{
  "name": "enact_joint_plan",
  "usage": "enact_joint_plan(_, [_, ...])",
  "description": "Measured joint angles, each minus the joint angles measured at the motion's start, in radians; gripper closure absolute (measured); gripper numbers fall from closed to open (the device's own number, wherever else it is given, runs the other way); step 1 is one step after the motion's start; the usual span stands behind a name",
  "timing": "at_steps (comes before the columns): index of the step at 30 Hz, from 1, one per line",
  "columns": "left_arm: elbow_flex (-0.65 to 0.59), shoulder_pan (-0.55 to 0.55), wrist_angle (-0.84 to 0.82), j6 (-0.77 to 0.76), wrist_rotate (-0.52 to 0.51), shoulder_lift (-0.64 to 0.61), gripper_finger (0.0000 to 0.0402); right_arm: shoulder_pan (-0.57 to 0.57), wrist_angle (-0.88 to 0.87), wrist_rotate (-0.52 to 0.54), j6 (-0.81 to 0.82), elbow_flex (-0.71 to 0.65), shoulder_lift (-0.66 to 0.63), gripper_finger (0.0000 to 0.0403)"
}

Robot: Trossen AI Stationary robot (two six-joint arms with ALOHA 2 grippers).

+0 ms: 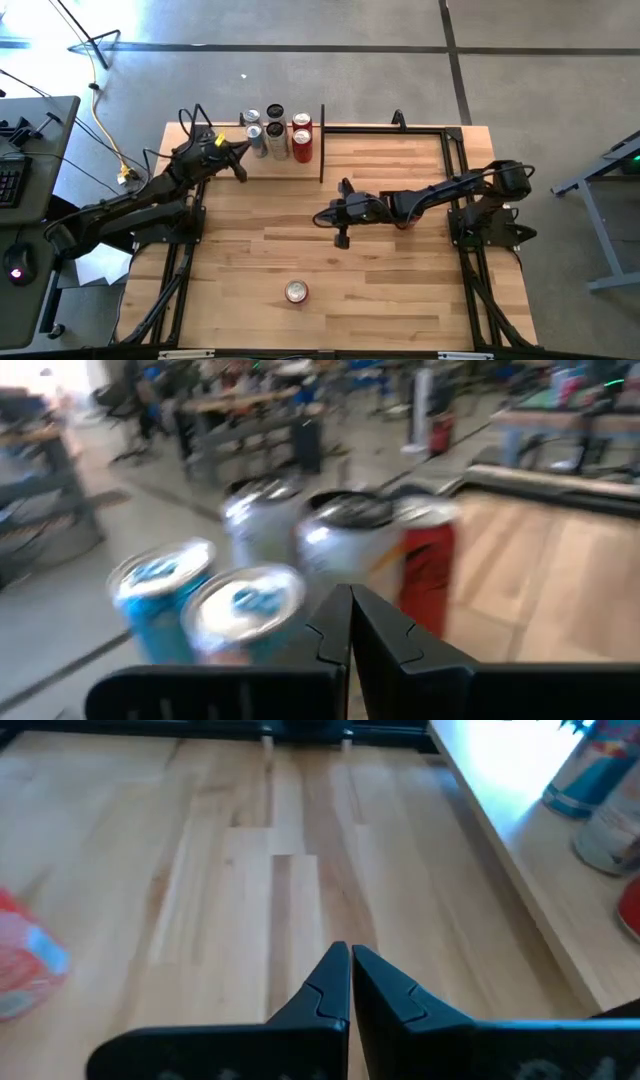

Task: Place canned beverage on shelf
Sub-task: Put the blue soda can aligned with the other blue soda can on the shelf

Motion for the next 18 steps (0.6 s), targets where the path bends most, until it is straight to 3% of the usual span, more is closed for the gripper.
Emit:
enact_joint_plan(9, [0.0,-0.143,-0.017,0.025,-0.049,-0.087,0.0401,0.102,-0.3,0.174,0.054,0.067,-0.133,0.0403])
enact_joint_plan(15, [0.0,-0.226,-0.109,-0.042,0.023,-0.061,0.0401,0.15,-0.442,0.279,0.136,0.068,-0.183,0.0403])
enact_joint_plan(18, [0.0,-0.261,-0.119,-0.105,-0.078,0.002,0.0401,0.154,-0.444,0.308,0.13,0.068,-0.184,0.0403])
